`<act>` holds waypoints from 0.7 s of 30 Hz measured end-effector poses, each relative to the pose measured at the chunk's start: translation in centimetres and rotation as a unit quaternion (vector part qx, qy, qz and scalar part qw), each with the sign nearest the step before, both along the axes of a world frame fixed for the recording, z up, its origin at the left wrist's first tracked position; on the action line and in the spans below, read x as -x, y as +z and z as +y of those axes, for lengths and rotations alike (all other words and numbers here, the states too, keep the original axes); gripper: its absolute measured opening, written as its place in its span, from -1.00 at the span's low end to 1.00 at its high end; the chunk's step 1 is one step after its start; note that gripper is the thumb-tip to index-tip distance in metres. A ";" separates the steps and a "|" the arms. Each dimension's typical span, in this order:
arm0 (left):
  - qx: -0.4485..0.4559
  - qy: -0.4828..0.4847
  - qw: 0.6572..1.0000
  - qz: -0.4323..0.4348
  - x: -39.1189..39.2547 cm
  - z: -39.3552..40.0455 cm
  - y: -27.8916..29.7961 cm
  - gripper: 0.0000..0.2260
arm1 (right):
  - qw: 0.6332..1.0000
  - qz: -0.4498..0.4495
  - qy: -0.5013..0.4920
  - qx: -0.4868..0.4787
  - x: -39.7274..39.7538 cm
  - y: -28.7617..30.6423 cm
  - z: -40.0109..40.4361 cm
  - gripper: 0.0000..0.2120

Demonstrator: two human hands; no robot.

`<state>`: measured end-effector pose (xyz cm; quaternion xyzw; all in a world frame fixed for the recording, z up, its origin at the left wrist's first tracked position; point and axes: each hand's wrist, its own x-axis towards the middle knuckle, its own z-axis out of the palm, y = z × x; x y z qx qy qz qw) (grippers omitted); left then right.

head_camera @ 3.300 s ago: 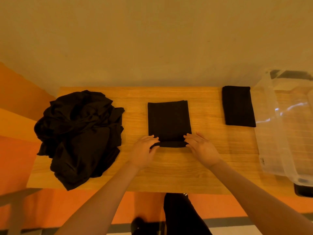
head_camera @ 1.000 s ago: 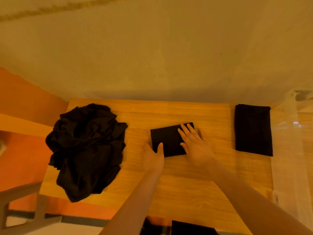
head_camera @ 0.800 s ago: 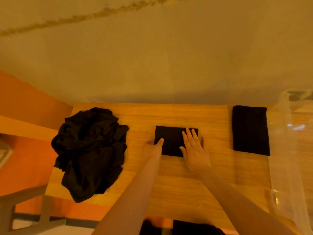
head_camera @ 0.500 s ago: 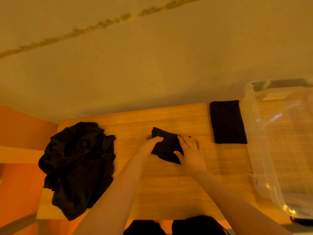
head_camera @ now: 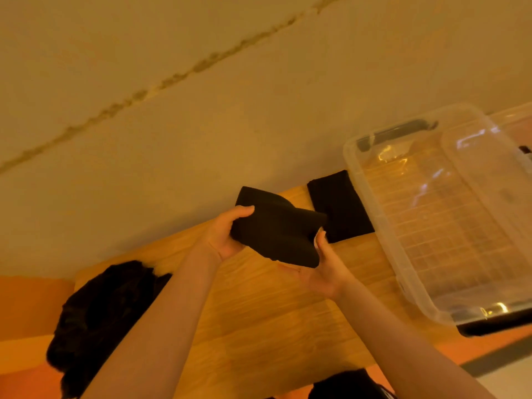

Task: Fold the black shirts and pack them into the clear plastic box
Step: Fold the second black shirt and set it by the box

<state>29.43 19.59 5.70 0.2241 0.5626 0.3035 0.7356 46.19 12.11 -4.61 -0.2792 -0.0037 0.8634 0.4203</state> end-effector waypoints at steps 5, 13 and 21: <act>-0.011 -0.096 0.993 0.072 -0.5 0.8 -1.0 -0.89 | 0.993 -0.060 -0.105 -0.013 -2.2 1.4 -0.3 -0.23; -0.076 -0.254 0.948 0.176 -4.5 2.8 -2.8 -0.78 | 0.945 -0.188 -0.247 0.099 -4.3 1.0 -0.7 -0.67; -0.103 -0.245 0.943 0.201 -10.3 8.1 -5.6 -0.67 | 0.902 -0.203 -0.319 0.208 -5.3 -0.5 0.8 -0.54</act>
